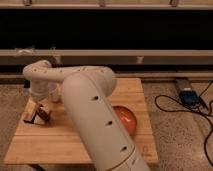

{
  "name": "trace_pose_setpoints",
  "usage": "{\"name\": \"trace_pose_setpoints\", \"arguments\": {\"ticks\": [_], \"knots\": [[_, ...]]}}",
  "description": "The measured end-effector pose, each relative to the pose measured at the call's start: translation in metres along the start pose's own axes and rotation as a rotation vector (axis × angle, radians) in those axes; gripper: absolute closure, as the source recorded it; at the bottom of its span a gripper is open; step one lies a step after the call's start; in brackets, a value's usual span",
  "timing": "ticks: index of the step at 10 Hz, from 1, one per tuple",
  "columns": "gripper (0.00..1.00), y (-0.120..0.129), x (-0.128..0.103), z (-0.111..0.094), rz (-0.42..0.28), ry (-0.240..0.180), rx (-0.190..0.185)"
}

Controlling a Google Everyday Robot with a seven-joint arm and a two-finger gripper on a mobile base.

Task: Place the bottle in the ceramic bowl

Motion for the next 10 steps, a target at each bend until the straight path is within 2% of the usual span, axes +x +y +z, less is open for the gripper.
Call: {"name": "trace_pose_setpoints", "arguments": {"ticks": [7, 9, 10], "knots": [[0.20, 0.000, 0.000, -0.001, 0.001, -0.001, -0.001], [0.20, -0.008, 0.007, -0.010, 0.006, -0.011, -0.006], [0.20, -0.018, 0.019, -0.021, 0.008, -0.012, -0.004]]}}
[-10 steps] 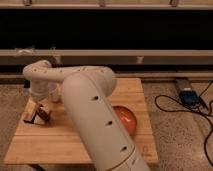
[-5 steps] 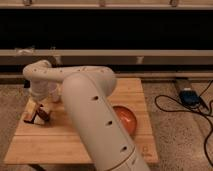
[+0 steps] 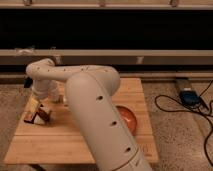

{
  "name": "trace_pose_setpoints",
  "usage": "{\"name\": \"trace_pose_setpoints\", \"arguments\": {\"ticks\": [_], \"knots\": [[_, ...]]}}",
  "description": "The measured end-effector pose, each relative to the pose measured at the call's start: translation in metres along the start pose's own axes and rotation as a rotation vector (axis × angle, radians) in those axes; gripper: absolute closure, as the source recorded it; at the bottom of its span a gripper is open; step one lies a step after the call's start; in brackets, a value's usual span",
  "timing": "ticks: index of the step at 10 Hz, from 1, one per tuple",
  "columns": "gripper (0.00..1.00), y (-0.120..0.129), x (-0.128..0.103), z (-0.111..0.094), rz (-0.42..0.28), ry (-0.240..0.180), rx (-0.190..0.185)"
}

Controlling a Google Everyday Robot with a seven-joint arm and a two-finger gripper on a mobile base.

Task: Place the bottle in the ceramic bowl

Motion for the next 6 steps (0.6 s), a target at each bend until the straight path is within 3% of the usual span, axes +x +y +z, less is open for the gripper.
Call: {"name": "trace_pose_setpoints", "arguments": {"ticks": [4, 6], "knots": [[0.20, -0.028, 0.045, -0.051, 0.010, 0.001, 0.029], [0.20, -0.036, 0.051, -0.065, -0.002, 0.013, 0.057]]}}
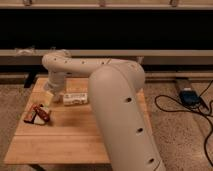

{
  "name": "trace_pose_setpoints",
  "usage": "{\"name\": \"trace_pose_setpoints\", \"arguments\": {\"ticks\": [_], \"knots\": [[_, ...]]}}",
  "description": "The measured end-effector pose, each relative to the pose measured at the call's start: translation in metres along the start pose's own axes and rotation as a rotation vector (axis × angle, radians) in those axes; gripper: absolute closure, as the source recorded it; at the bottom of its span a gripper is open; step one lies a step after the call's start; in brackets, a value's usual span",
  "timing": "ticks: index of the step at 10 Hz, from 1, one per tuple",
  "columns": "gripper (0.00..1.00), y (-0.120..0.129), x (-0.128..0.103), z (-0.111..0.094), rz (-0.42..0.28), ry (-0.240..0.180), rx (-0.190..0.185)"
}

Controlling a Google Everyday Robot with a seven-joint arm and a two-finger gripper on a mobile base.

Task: Place the bottle in the ceramic bowl

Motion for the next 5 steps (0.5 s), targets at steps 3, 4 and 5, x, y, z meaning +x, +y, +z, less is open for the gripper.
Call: {"name": "trace_pose_setpoints", "arguments": {"ticks": [3, 4, 5], "knots": [[0.20, -0.025, 0.003, -0.010, -0.028, 0.004, 0.037], [0.20, -0.032, 0.002, -0.010, -0.040, 0.007, 0.052], [0.20, -0.039, 0.001, -0.008, -0.054, 0.016, 0.069]]}}
